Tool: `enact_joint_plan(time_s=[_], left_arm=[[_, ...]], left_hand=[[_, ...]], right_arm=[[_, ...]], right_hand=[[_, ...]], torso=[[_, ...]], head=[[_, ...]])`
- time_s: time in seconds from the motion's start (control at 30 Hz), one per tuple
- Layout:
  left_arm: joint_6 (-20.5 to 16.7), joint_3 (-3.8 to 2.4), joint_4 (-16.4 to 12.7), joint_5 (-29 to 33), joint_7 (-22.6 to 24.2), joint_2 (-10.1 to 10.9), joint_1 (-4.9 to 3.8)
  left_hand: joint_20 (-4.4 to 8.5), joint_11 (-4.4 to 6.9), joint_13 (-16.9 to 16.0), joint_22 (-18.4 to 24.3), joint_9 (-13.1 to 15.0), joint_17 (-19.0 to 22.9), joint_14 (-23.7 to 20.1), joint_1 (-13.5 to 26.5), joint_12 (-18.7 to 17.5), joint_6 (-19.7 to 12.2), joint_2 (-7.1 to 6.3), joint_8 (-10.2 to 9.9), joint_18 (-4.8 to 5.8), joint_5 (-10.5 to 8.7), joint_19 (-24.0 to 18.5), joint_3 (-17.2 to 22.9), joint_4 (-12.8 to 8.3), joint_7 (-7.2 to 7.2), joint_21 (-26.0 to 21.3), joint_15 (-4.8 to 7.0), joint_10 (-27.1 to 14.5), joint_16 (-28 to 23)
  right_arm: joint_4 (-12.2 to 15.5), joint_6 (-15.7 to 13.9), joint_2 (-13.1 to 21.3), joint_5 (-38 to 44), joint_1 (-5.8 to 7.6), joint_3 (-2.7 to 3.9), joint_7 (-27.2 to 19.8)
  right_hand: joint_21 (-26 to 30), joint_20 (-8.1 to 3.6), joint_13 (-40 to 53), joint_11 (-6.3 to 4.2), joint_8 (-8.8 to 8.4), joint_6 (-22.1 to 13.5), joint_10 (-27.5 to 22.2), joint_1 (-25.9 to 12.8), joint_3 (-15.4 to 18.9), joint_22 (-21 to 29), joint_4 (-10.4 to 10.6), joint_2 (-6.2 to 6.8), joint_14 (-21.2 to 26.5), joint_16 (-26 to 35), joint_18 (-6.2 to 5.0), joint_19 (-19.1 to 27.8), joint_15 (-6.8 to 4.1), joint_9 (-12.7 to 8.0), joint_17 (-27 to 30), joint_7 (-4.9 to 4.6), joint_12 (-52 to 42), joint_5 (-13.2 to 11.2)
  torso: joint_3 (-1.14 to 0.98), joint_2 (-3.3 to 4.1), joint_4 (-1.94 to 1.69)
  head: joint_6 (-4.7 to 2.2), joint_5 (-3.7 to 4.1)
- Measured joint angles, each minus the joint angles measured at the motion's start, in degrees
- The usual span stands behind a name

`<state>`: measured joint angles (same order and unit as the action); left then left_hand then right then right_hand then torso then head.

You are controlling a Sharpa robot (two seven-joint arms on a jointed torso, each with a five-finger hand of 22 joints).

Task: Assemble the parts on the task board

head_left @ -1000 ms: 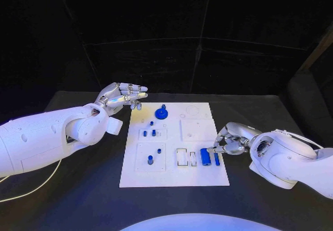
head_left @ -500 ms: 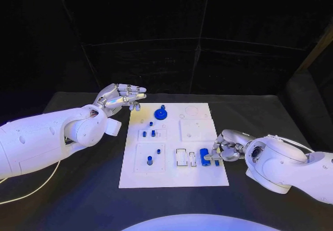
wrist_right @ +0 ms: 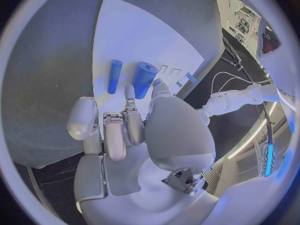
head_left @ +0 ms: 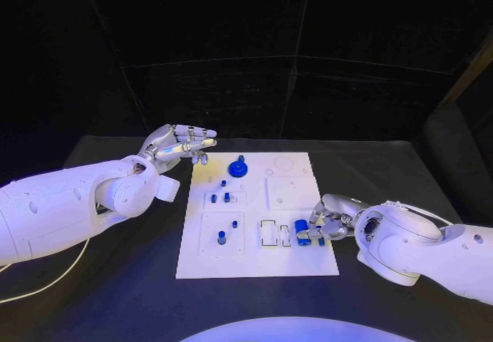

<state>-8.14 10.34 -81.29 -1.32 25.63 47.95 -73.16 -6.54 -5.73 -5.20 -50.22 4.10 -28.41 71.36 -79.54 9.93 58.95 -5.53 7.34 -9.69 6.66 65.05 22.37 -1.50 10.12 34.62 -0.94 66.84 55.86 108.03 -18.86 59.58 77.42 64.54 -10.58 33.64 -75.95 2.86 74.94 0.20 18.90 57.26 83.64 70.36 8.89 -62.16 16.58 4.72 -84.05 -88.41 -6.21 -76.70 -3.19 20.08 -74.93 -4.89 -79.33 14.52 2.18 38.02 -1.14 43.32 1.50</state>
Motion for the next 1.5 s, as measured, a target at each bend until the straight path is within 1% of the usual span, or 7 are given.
enact_joint_plan(time_s=[0.27,0.4,0.73,0.97,1.07,1.23,1.5], left_arm=[[0.0,0.0,-0.07,0.0,-0.01,-0.07,0.02],[0.0,0.0,-0.12,0.0,-0.01,0.03,0.02],[-0.01,0.01,-0.19,0.0,-0.01,0.17,0.03],[-0.01,0.01,-0.24,0.0,-0.01,0.22,0.03],[-0.01,0.01,-0.23,0.0,-0.01,0.25,0.03],[-0.01,0.01,-0.15,0.0,-0.02,0.24,0.03],[0.0,0.01,-0.11,0.0,-0.02,0.11,0.07]], left_hand=[[0.0,-0.21,0.05,-0.01,-0.05,0.0,0.0,0.23,0.0,0.0,-0.23,0.0,0.0,0.0,0.0,0.0,0.0,0.0,-0.21,0.0,-0.21,0.0],[0.0,-0.21,0.05,-0.01,-0.05,0.0,0.0,0.47,0.0,0.0,0.02,0.0,0.0,0.0,0.0,0.0,0.0,0.0,-0.22,0.0,-0.21,0.0],[0.0,-0.21,0.04,0.04,-0.04,-0.01,0.0,0.47,0.0,0.0,0.02,0.0,0.0,0.0,0.0,0.0,0.0,0.0,-0.21,0.0,-0.21,0.0],[0.0,-0.21,0.04,0.03,-0.04,-0.01,0.0,0.47,0.0,0.0,0.02,0.0,0.0,0.0,0.0,0.0,0.0,0.0,-0.21,0.0,-0.21,0.01],[0.0,-0.21,0.04,0.03,-0.04,-0.01,0.0,0.46,0.0,0.0,0.02,0.0,0.0,0.0,0.0,0.0,0.0,0.0,-0.21,0.0,-0.21,0.01],[0.0,-0.21,0.03,0.03,-0.04,-0.01,0.0,0.46,0.0,0.0,0.02,0.0,0.0,0.0,0.0,0.0,0.0,0.0,-0.21,0.0,-0.21,0.01],[0.0,-0.21,0.03,0.08,-0.03,-0.02,0.0,0.46,0.0,0.0,0.02,0.0,0.0,0.0,0.0,0.0,0.0,0.0,-0.21,0.0,-0.21,0.01]], right_arm=[[-1.77,0.44,-1.87,0.18,-0.03,0.02,0.61],[-2.54,0.95,-2.64,0.35,-0.24,0.04,0.98],[-3.22,2.46,-3.93,1.91,-0.36,0.36,1.54],[-2.54,2.34,-3.49,2.63,-0.53,0.31,1.61],[-1.42,1.7,-2.39,2.77,-0.7,0.19,1.62],[0.42,0.02,-0.81,2.95,-0.9,-0.01,1.75],[3.24,-6.28,-0.16,2.56,-0.85,0.07,0.82]], right_hand=[[0.0,0.0,-0.01,0.21,0.35,-0.48,0.21,0.92,0.16,0.01,-0.16,-0.29,0.0,0.0,0.0,0.0,0.0,0.69,0.0,0.06,-0.09,0.32],[0.0,0.0,-0.01,0.21,0.35,-0.68,0.21,1.15,0.16,0.01,-0.16,-0.54,0.0,0.0,-0.01,0.0,0.0,1.1,0.01,-0.14,-0.09,0.63],[0.01,0.0,-0.01,0.21,1.03,-1.43,0.21,2.36,0.53,0.18,-0.42,-0.83,0.0,0.0,-0.01,0.0,0.0,2.15,0.01,-0.2,-0.09,0.95],[0.01,0.0,-0.01,0.21,2.4,-2.35,0.2,3.88,0.85,0.06,-0.58,-2.07,0.0,0.0,-0.01,0.0,0.0,3.73,0.01,0.08,-0.09,4.97],[0.01,0.0,-0.01,0.21,2.59,-2.38,0.2,4.84,0.88,-0.18,-0.55,-3.03,0.0,0.0,-0.01,0.0,0.01,4.23,0.01,0.12,-0.09,7.0],[0.01,0.0,-0.01,0.21,2.92,-2.2,0.2,5.02,0.89,-0.41,-0.54,-3.28,0.0,-0.24,-0.01,0.0,0.01,4.64,0.01,0.38,-0.32,8.02],[-0.32,-0.21,-0.01,0.09,2.98,-2.19,0.32,5.42,1.01,-0.56,-0.43,-4.25,0.0,-0.24,-0.01,-0.21,0.01,5.2,0.02,0.41,-0.32,11.15]], torso=[[0.02,0.03,0.07],[0.03,0.03,-0.03],[0.05,-0.03,-0.05],[0.05,-0.09,0.0],[0.03,-0.11,0.0],[0.01,-0.17,0.01],[0.03,-0.12,0.03]], head=[[0.08,0.09],[0.14,0.09],[0.21,-0.29],[0.07,-0.29],[0.01,-0.26],[-0.18,-0.09],[-0.52,0.1]])
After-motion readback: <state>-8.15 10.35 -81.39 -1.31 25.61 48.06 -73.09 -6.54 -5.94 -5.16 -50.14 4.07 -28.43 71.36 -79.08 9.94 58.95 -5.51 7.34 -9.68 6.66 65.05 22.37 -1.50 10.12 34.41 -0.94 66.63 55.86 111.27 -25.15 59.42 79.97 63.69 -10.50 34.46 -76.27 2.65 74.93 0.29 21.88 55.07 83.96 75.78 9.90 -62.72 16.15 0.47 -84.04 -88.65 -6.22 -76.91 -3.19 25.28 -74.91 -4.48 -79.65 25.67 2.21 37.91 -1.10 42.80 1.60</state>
